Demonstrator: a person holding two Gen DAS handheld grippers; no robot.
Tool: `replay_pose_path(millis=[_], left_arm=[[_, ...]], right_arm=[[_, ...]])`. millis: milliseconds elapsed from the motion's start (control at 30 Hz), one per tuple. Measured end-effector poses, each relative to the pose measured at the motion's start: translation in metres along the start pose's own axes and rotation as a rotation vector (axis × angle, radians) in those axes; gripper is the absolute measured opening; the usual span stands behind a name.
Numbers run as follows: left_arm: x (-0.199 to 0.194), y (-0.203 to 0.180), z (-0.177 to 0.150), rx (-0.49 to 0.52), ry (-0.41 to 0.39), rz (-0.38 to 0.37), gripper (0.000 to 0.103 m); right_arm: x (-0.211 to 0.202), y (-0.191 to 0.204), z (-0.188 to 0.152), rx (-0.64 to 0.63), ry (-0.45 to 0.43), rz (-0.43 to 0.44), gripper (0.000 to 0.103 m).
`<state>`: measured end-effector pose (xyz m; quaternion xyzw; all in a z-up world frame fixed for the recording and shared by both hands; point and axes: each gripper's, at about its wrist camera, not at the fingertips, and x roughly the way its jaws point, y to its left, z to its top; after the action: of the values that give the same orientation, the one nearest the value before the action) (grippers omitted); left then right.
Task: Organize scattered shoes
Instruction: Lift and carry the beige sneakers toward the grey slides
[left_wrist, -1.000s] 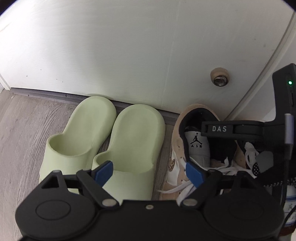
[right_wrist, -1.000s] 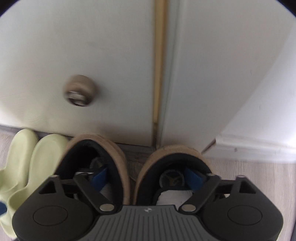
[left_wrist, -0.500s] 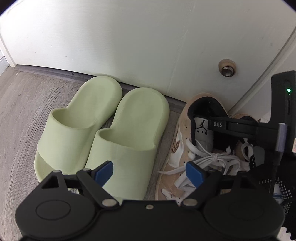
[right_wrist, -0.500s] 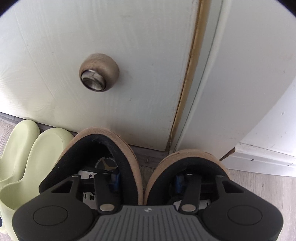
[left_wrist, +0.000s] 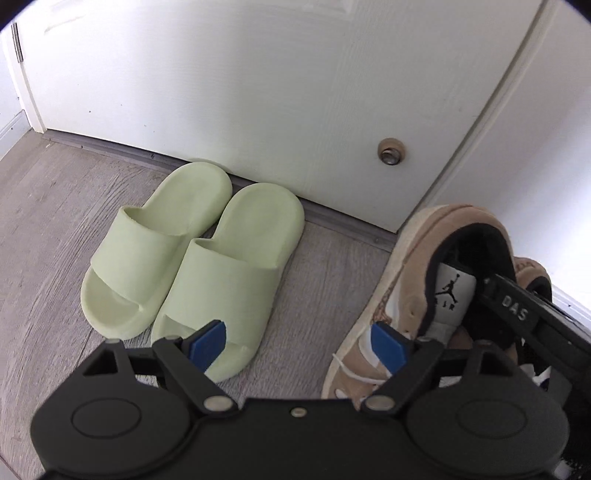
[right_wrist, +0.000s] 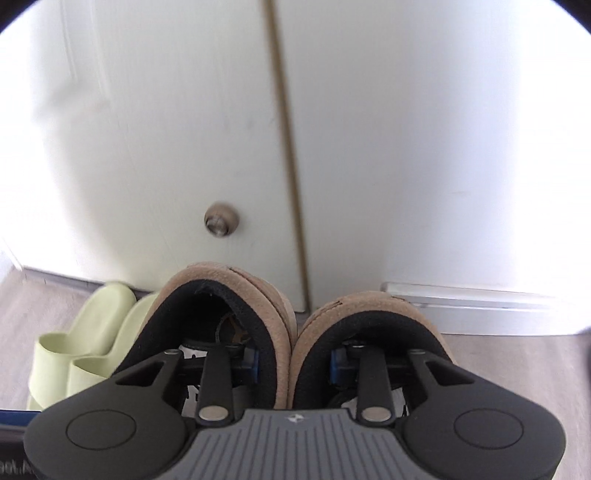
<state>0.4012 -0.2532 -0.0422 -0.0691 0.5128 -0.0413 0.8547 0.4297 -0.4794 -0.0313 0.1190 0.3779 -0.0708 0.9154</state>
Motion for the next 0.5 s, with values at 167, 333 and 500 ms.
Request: replay_pose_path(millis=[167,333,500], left_arm=[[-0.038,-0.011,-0.030,0.040,-0.069,-0.044,0.086],[-0.061,-0.030,-0.061,0.074,-0.097,-0.082,0.086],[-0.069,-0.062,-0.080,0.103,-0.086,-0.134,0.086]], right_arm=[[-0.066,-0.040,-0.013,0.074,-0.074,-0.031,0.032],[-0.115,-0.084,-0.033,0.055,-0.109,-0.103,0.032],[-0.142,-0.133,-0.046,0.035,-0.093,-0.168,0.032]])
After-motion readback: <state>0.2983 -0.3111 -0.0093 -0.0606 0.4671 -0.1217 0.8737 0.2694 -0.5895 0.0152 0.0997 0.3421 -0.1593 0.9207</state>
